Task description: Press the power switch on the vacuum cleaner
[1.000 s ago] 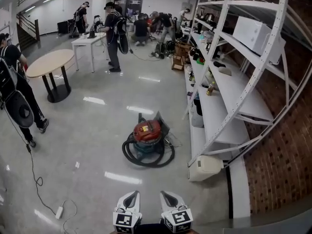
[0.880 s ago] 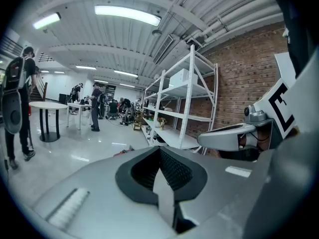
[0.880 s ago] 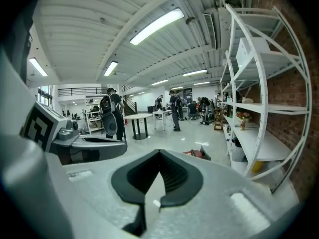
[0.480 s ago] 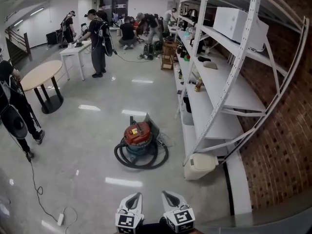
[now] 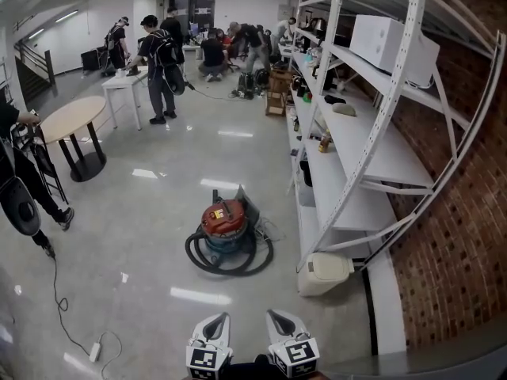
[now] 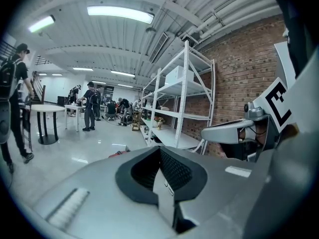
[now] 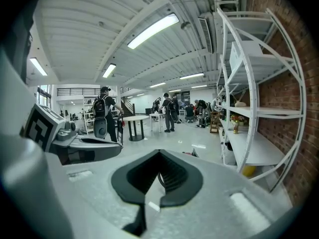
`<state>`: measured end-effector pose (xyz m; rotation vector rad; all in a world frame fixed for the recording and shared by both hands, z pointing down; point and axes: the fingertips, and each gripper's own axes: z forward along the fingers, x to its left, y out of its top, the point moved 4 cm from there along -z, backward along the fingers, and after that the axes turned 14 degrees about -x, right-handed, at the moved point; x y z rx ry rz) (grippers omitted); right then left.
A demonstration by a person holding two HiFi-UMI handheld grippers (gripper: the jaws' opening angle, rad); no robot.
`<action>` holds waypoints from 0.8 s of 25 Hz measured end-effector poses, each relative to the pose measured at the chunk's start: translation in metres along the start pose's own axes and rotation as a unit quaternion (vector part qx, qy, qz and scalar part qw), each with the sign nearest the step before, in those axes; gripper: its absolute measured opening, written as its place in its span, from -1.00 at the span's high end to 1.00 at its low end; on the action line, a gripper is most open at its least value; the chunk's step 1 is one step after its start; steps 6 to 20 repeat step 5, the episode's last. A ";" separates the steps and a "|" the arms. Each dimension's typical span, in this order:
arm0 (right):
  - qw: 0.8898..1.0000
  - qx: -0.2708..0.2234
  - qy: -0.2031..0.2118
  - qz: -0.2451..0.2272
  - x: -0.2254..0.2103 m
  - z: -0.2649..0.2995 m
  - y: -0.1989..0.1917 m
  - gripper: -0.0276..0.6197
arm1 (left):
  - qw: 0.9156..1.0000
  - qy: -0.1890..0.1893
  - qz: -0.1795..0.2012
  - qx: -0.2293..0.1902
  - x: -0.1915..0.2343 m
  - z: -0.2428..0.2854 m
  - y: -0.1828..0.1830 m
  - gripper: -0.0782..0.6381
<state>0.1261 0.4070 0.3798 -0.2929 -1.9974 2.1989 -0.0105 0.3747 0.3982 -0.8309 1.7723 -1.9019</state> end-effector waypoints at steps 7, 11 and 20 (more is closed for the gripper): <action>1.000 0.005 0.008 0.000 0.004 0.005 -0.006 0.94 | 1.000 0.006 0.000 -0.002 0.004 0.000 -0.006 0.74; 1.000 0.005 0.008 0.000 0.004 0.005 -0.006 0.94 | 1.000 0.006 0.000 -0.002 0.004 0.000 -0.006 0.74; 1.000 0.005 0.008 0.000 0.004 0.005 -0.006 0.94 | 1.000 0.006 0.000 -0.002 0.004 0.000 -0.006 0.74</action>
